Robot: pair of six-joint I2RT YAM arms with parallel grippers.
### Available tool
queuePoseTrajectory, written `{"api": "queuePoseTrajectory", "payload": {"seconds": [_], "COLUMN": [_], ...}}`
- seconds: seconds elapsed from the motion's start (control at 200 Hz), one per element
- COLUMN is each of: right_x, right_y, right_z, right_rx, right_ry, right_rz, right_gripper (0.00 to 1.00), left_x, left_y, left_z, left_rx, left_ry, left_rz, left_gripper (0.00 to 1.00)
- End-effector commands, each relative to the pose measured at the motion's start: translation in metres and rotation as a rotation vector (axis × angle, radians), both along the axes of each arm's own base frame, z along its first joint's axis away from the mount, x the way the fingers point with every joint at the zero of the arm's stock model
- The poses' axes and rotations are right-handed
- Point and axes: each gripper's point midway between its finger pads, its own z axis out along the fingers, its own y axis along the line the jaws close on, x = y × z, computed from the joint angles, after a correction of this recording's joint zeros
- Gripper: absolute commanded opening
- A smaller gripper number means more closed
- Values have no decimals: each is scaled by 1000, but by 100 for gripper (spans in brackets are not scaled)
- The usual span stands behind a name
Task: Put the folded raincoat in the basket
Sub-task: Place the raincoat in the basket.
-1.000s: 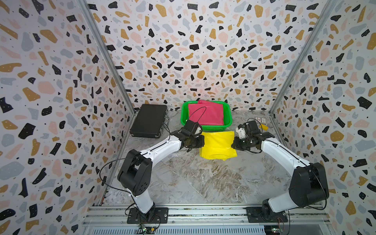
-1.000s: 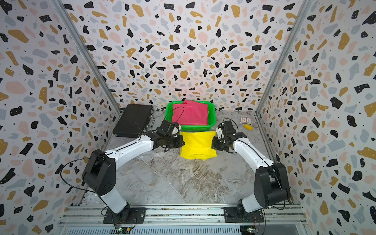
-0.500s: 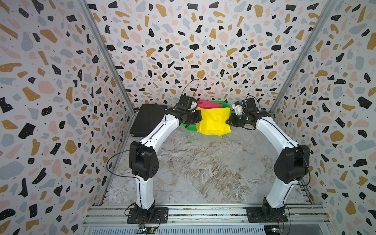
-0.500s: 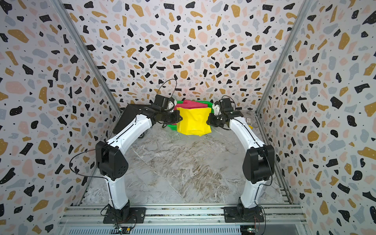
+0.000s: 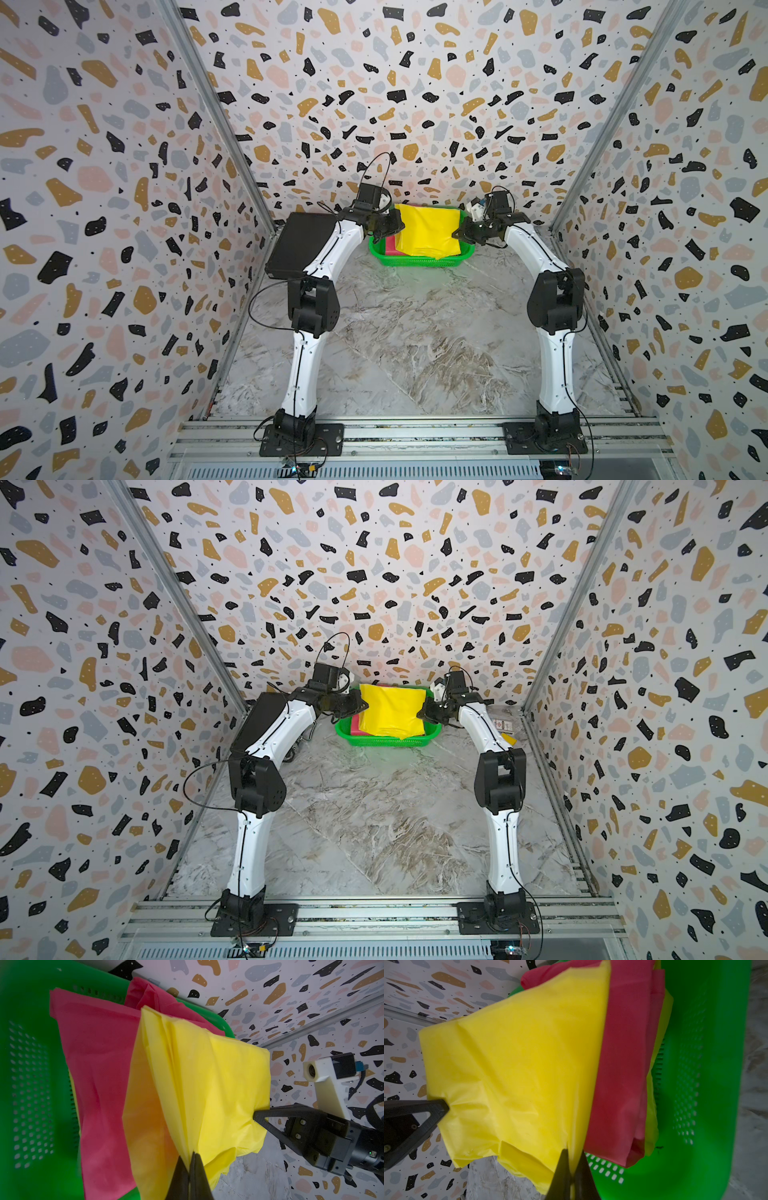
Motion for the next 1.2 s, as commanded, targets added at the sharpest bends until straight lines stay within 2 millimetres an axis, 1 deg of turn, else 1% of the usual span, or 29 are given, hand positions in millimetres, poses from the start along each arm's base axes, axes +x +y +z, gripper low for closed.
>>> {"api": "queuePoseTrajectory", "payload": {"seconds": [0.0,0.065,0.15,0.215,0.35,0.395,0.461,0.581,0.626,0.691,0.726,0.751,0.771,0.826,0.836,0.856,0.926,0.981,1.031,1.136,1.196], "right_x": [8,15,23,29,36,36,37,37,36,35,33,32,31,28,28,27,22,18,15,7,3], "right_y": [3,4,3,2,2,3,2,1,1,0,0,-3,-3,-8,-8,-10,-16,-21,-25,-31,-30], "right_z": [8,-1,-9,-12,-16,-17,-16,-12,-9,-4,-1,2,3,10,12,14,24,34,41,61,73], "right_rx": [29,34,38,40,38,43,47,63,69,72,64,57,50,24,20,8,-33,-61,-84,-108,-98], "right_ry": [-13,-5,1,-5,-11,-12,-17,-19,-20,-31,-33,-38,-39,-52,-56,-59,-77,-96,-110,-148,-171], "right_rz": [10,6,-3,-8,-16,-12,-11,-5,1,10,11,10,11,8,7,4,-1,-6,-13,-23,-21], "right_gripper": [0,0,0,0,0,4,16,31,36,41,43,44,45,47,47,47,49,49,49,48,46], "left_x": [19,27,33,38,44,45,45,45,45,45,44,44,43,41,41,40,37,35,33,26,22], "left_y": [6,10,11,11,19,23,30,42,46,49,50,50,49,50,50,50,53,56,57,61,61], "left_z": [2,-5,-8,-9,-13,-17,-23,-30,-32,-30,-28,-27,-24,-19,-18,-16,-7,2,12,36,51], "left_rx": [-49,-72,-89,-80,-67,-55,-31,-11,-8,-8,-7,-8,-11,-11,-10,-7,9,22,30,38,23], "left_ry": [-40,-28,-25,-37,-46,-41,-37,-17,-8,-6,-8,-10,-14,-18,-20,-21,-35,-51,-69,-101,-117], "left_rz": [22,33,30,26,38,43,53,67,71,74,73,70,67,65,64,66,71,73,71,73,78], "left_gripper": [0,0,0,0,0,0,0,0,0,1,6,12,20,48,51,60,75,82,85,88,88]}}
